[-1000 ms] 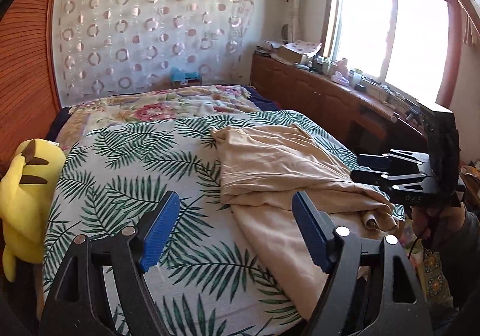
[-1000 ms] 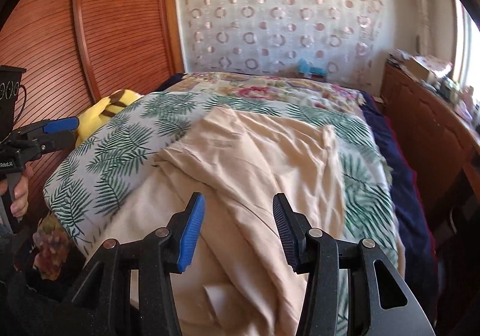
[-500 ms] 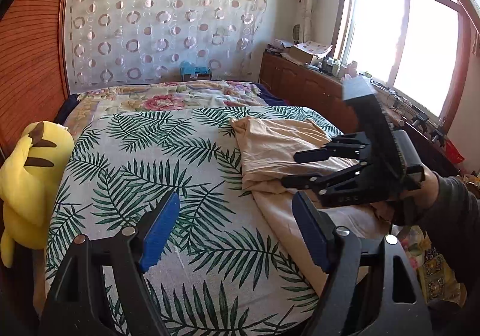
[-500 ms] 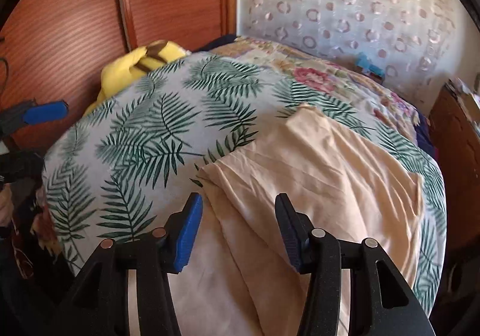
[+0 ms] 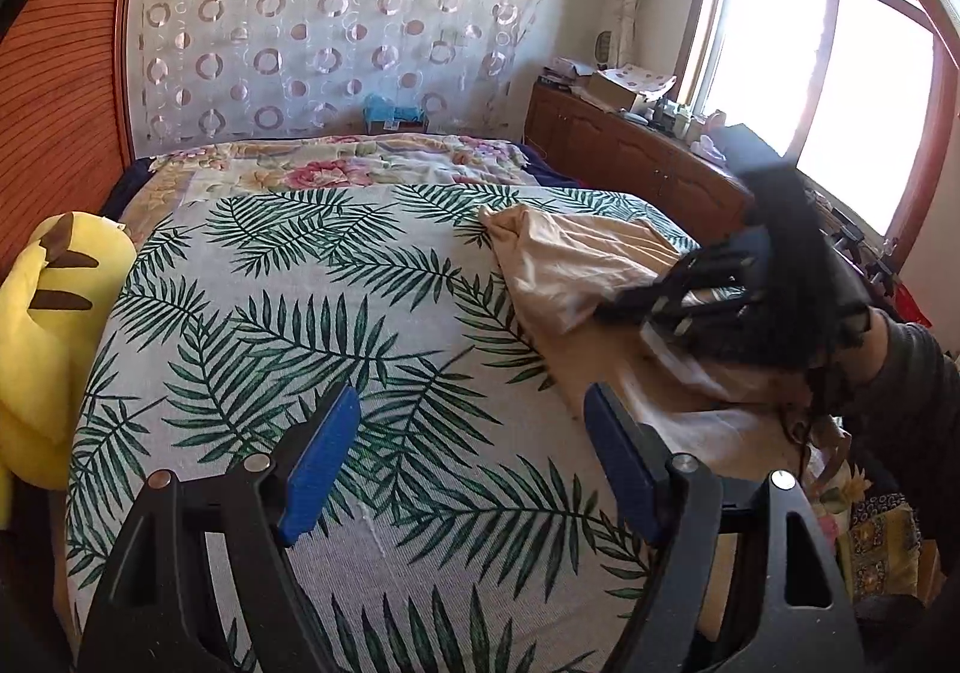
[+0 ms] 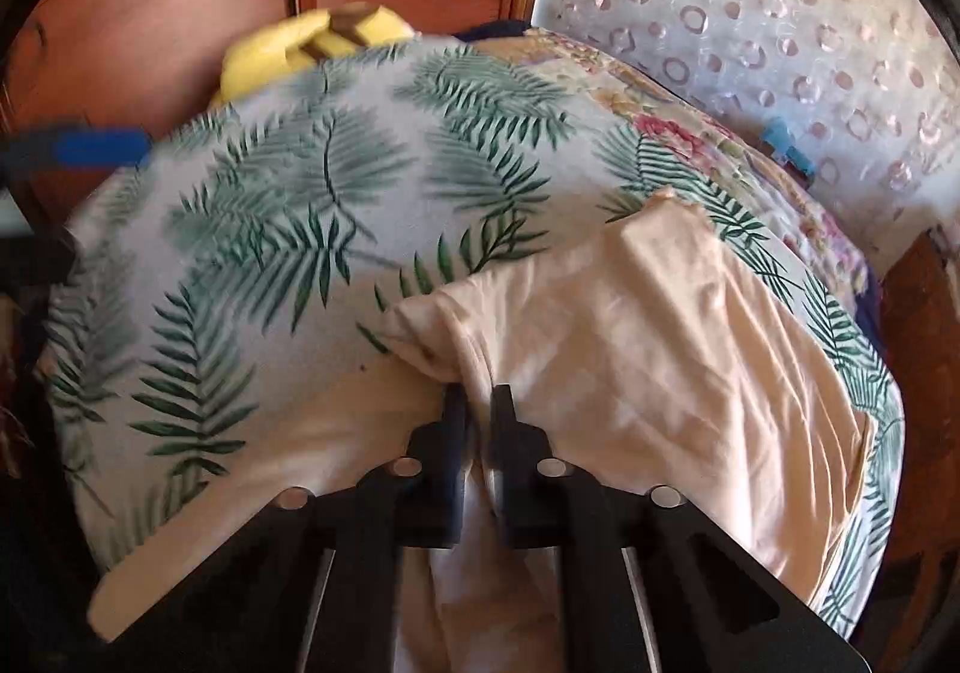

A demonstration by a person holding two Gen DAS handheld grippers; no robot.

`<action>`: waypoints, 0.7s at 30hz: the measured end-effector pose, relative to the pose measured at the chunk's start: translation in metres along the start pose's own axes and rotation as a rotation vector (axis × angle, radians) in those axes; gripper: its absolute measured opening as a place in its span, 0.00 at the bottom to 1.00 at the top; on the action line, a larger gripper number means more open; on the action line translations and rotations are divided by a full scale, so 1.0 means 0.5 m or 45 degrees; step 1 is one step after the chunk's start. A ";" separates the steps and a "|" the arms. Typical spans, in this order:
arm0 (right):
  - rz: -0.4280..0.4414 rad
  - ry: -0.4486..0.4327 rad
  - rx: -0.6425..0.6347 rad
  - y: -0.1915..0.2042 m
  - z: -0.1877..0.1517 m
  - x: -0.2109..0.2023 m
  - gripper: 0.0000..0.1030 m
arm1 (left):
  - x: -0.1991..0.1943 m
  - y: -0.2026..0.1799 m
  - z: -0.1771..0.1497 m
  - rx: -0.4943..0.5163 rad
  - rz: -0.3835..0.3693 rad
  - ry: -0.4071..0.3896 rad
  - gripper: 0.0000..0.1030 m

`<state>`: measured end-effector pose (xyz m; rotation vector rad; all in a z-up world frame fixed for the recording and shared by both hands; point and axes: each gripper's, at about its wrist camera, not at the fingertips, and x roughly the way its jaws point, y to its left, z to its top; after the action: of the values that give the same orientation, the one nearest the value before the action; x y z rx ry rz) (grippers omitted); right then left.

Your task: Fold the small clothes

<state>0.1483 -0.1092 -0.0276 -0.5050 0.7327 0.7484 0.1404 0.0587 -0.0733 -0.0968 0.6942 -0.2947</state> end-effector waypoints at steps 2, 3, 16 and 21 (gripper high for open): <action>-0.019 -0.109 0.074 -0.040 0.007 -0.048 0.06 | 0.013 0.006 0.006 -0.010 0.001 0.015 0.76; -0.006 -0.135 0.124 -0.067 0.011 -0.069 0.06 | 0.021 0.007 0.009 -0.013 -0.001 0.023 0.76; -0.299 -0.177 0.445 -0.314 -0.035 -0.139 0.06 | 0.089 -0.041 0.034 0.037 -0.024 0.083 0.76; -0.437 -0.099 0.603 -0.390 -0.075 -0.098 0.05 | 0.103 -0.052 0.029 0.040 -0.025 0.115 0.76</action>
<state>0.2555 -0.2784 0.0150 -0.1604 0.6995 0.2565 0.1812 0.0185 -0.0892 -0.0607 0.7784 -0.3300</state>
